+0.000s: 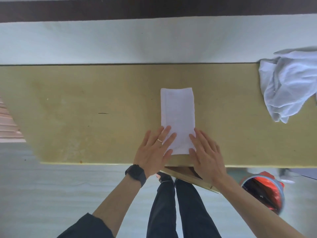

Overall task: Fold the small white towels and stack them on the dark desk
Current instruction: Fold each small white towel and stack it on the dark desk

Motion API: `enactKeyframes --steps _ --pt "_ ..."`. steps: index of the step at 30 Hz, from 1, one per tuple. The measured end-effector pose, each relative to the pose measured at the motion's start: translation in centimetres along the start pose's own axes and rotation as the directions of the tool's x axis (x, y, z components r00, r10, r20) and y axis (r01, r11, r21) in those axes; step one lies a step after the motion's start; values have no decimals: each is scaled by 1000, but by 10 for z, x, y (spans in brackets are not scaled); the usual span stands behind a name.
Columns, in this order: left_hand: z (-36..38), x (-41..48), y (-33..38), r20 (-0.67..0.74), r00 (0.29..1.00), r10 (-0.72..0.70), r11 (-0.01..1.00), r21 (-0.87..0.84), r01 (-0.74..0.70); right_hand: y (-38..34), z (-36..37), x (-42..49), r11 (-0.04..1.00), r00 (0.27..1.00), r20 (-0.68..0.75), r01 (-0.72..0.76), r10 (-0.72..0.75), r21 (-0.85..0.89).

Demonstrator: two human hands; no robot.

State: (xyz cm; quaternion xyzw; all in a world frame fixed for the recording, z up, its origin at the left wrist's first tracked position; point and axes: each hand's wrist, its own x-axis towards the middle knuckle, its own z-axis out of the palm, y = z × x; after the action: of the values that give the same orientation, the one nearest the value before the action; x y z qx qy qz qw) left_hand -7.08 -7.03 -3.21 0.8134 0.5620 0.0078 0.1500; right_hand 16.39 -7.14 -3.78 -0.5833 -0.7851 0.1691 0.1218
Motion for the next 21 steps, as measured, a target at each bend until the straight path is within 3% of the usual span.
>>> enactKeyframes --steps 3,5,9,12,15,17,19,21 --pt "15 -7 -10 105 994 -12 1000 24 10 4 11 -22 988 980 175 115 -96 -106" --pt "16 -14 -12 106 994 0 999 48 -5 9 15 -30 980 972 206 144 -114 -139" --pt "23 -37 -6 -5 985 174 984 34 -174 14 18 -46 972 980 57 198 -192 -124" --pt "32 -51 -7 -5 960 280 959 51 -279 21 21 -63 958 960 -63 266 -273 -110" --pt "32 -50 -4 -84 950 301 953 -11 -303 22 22 -63 959 952 -118 276 -283 -68" --pt "25 -43 3 -156 960 233 957 -137 -254 20 19 -57 965 955 -141 263 -261 -6" --pt "10 -34 11 -145 987 71 948 -298 -112 20 11 -50 964 960 -132 258 -248 68" --pt "-13 -22 16 64 984 -166 871 -459 177 21 3 -44 962 965 -73 257 -251 88"
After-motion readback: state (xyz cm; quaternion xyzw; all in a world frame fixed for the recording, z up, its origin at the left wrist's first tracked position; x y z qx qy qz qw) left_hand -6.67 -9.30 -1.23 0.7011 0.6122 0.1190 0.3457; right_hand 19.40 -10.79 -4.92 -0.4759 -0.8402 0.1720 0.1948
